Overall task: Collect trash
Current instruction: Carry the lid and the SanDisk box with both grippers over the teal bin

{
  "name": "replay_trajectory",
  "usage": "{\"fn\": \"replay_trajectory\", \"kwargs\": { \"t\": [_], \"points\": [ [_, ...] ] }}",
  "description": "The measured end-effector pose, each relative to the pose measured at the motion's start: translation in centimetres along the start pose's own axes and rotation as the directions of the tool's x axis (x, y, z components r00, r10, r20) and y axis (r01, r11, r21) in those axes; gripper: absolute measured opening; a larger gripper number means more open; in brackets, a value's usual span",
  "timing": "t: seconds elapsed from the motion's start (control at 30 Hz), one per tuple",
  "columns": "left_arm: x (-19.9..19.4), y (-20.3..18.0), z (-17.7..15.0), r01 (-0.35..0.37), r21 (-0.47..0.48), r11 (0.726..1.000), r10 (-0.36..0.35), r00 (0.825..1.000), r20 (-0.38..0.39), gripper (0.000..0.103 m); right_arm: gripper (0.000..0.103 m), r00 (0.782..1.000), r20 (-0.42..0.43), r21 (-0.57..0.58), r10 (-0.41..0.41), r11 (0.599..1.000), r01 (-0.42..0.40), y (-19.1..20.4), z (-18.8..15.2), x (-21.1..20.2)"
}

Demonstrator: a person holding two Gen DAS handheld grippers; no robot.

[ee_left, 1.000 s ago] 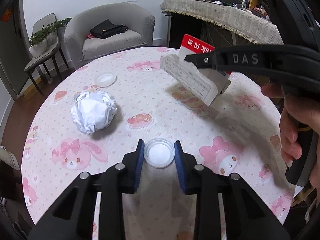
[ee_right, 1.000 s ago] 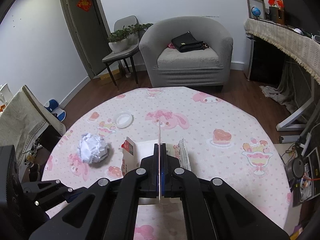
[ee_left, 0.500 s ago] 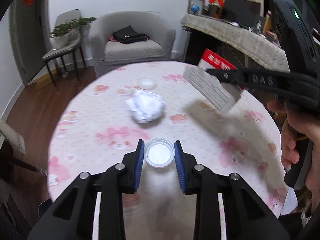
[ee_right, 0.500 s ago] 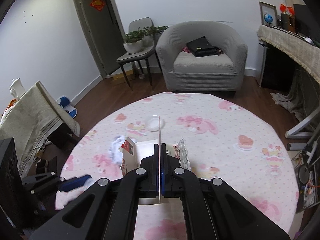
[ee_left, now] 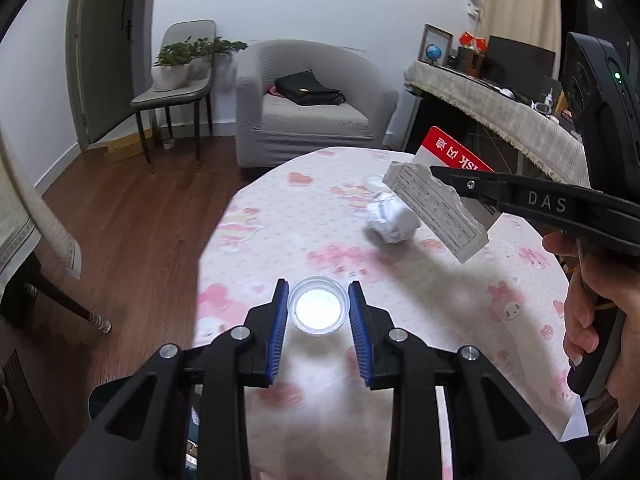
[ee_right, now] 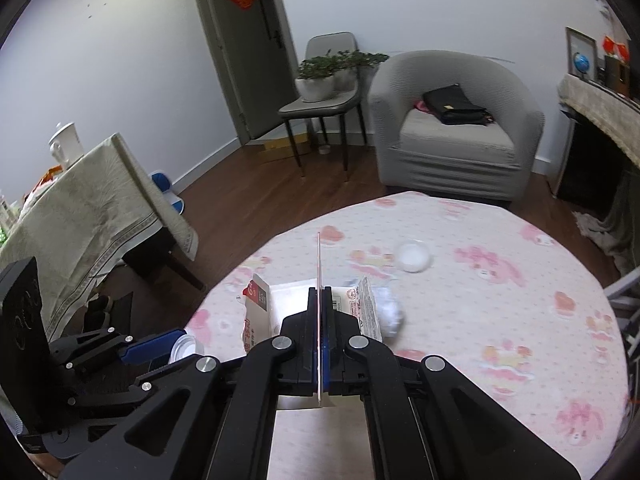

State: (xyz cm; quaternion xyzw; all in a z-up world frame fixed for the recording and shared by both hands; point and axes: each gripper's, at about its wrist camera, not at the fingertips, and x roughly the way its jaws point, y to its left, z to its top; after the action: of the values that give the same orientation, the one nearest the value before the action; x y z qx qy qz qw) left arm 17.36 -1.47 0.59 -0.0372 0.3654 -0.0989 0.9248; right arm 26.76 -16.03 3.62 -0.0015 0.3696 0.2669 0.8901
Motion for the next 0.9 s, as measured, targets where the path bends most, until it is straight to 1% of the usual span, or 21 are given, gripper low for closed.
{"fn": "replay_trajectory", "kwargs": {
  "t": [0.13, 0.4, 0.63, 0.9],
  "points": [
    [-0.6, 2.3, -0.7, -0.017, -0.026, 1.0, 0.017, 1.0, 0.001, 0.032, 0.001, 1.0, -0.02, -0.022, 0.018, 1.0, -0.019, 2.0, -0.1, 1.3],
    [-2.0, 7.3, -1.5, -0.053, -0.11, 0.993, 0.054, 0.999, 0.007, 0.032, 0.001, 0.997, -0.056, -0.083, 0.047, 0.995, -0.052, 6.3, -0.2, 3.7],
    [-3.2, 9.8, -2.2, -0.082, -0.14, 0.987, 0.085, 0.996, 0.012, 0.032, 0.001, 0.993, -0.088, -0.135, 0.076, 0.987, -0.088, 10.1, -0.4, 5.4],
    [-3.7, 13.8, -4.8, -0.135, -0.165, 0.977, 0.131, 0.991, -0.037, 0.032, 0.001, 0.986, -0.126, -0.176, 0.114, 0.975, -0.135, 14.4, -1.0, 7.7]
  ]
}}
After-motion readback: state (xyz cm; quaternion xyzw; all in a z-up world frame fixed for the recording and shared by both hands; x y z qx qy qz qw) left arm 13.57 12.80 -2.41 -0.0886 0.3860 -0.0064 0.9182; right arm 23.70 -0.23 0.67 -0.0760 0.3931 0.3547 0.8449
